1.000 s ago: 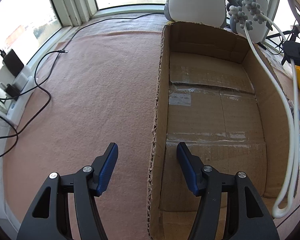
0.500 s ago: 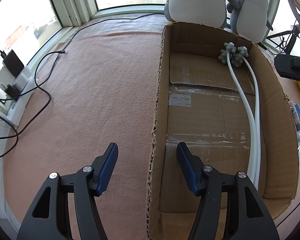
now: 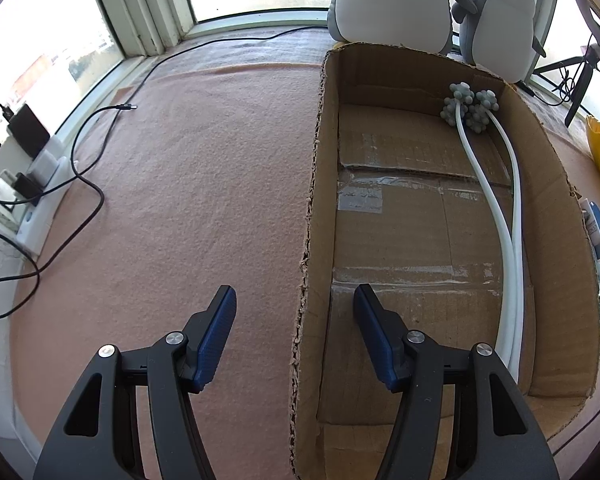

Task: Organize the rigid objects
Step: 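Lower the massager into the cardboard box and open the right tool, then grasp the white charger with the right tool and lift it, then carry the white charger into the box and release it, then move the right tool to the blue eye-drop bottle and grasp it, then carry the blue eye-drop bottle into the box and open the right tool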

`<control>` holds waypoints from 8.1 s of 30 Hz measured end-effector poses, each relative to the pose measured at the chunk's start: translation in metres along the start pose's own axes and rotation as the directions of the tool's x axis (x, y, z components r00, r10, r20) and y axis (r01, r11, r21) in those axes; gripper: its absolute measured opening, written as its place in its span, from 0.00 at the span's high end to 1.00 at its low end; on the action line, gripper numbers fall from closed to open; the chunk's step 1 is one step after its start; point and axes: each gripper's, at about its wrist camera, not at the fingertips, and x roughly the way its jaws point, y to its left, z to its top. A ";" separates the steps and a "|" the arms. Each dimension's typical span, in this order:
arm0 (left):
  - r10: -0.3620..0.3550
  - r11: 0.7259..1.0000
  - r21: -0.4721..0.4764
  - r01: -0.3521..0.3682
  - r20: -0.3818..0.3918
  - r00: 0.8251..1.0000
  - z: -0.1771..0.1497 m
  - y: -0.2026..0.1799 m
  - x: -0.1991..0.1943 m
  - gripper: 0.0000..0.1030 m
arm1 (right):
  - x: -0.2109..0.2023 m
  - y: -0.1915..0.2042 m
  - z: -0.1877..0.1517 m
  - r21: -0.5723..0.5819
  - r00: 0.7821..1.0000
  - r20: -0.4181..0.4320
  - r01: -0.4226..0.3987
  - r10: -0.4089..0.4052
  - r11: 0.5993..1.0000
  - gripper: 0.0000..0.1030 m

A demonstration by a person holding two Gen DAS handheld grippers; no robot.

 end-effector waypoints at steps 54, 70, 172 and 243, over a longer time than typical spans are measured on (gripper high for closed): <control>-0.030 0.994 0.106 0.028 0.019 0.999 -0.007 -0.001 -0.006 0.41 | 0.035 -0.074 -0.096 -0.243 0.915 -0.195 0.305 -0.354 0.921 0.46; -0.031 0.994 0.108 0.028 0.025 0.999 -0.006 -0.001 -0.005 0.41 | 0.049 -0.078 -0.093 -0.205 0.915 -0.213 0.302 -0.344 0.931 0.56; -0.051 0.995 0.083 0.048 0.028 0.998 -0.002 0.002 0.000 0.41 | -0.013 -0.056 -0.038 -0.154 0.976 -0.027 0.208 -0.215 0.966 0.52; -0.053 0.996 0.073 0.051 0.016 0.998 0.000 0.002 0.000 0.41 | -0.003 -0.023 -0.029 -0.309 0.990 -0.016 0.128 -0.140 0.942 0.66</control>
